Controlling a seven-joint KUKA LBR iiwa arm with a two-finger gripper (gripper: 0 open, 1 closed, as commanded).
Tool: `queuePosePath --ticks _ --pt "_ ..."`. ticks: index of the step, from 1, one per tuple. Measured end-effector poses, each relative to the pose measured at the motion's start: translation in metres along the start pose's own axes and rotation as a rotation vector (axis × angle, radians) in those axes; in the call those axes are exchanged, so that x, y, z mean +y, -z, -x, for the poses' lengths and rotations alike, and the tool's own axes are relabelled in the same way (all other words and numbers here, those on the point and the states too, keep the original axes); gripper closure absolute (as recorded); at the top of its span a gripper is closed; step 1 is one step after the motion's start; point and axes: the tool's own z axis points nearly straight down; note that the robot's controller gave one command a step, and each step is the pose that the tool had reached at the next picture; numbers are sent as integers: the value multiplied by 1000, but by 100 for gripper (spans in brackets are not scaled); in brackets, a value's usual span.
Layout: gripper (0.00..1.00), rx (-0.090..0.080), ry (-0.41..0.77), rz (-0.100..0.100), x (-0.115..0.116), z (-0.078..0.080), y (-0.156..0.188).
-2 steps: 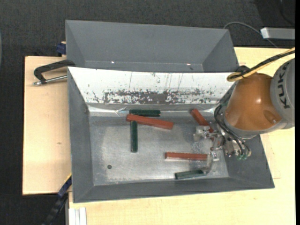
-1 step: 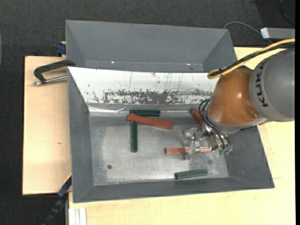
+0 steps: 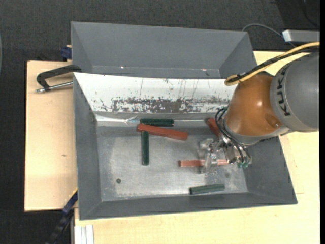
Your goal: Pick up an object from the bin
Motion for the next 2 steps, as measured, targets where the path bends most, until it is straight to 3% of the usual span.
queuePosePath --ticks 1,2 --pt "100 0 51 0 -16 6 106" --pt "100 0 52 0 -16 6 106"
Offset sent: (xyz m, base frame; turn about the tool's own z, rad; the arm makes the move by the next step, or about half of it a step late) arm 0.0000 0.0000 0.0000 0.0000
